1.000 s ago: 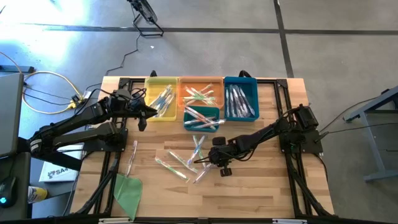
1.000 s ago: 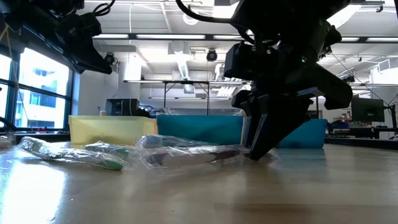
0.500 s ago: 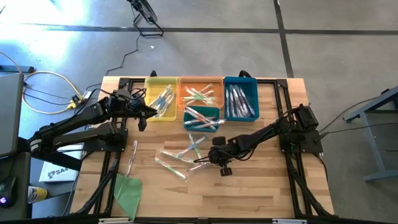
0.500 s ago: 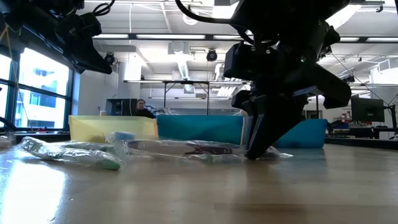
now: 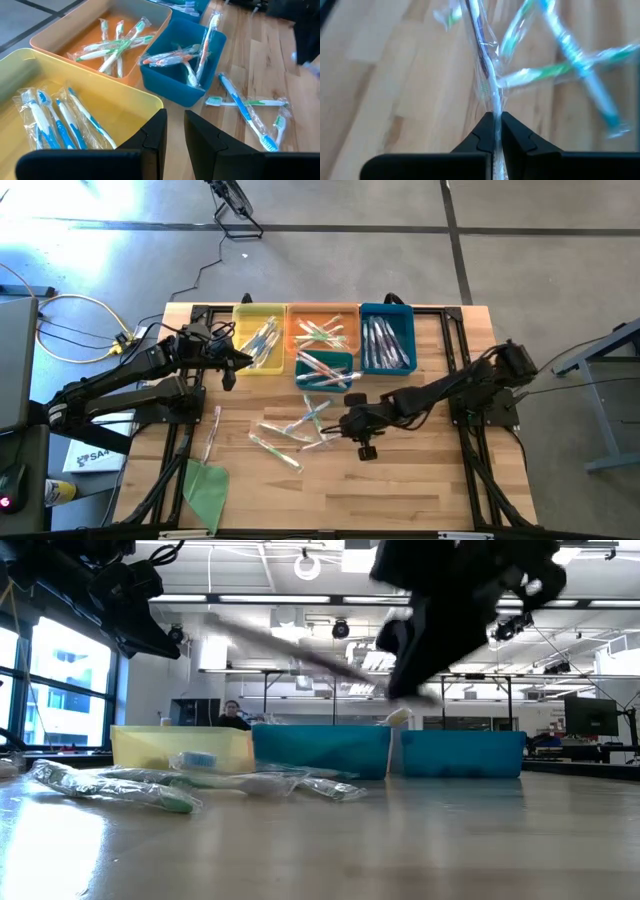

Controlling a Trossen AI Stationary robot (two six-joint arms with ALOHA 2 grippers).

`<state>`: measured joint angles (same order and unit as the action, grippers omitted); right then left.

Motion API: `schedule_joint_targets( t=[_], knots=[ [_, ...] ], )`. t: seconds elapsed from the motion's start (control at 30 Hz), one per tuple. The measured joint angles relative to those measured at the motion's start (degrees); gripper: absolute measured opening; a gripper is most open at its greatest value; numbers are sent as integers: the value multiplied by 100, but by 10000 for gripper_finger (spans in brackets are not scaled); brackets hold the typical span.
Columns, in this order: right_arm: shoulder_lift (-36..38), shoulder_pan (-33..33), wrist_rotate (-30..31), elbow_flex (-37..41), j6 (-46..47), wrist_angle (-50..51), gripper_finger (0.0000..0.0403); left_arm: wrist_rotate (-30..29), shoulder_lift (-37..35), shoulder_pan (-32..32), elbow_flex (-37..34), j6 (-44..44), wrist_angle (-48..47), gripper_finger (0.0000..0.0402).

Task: Pick & Place Toothbrushes
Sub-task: Put the purple toothbrush into the blue bin

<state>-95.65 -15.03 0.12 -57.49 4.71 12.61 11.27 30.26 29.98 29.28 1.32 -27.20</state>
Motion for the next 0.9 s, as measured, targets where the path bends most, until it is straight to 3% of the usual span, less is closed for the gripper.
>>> schedule_joint_targets(
  t=[0.27, 0.57, 0.9],
  knots=[
    [1045, 55, 1188, -9, 224, 412, 8, 0, 0, 0, 0, 0, -1, 64],
    [2197, 360, 2074, -13, 299, 931, 8, -70, -2, 0, 0, 0, 1, 64],
    [2839, 1273, 2378, -20, 304, 1150, 8, -652, 0, 1, 0, 0, 4, 64]
  ],
)
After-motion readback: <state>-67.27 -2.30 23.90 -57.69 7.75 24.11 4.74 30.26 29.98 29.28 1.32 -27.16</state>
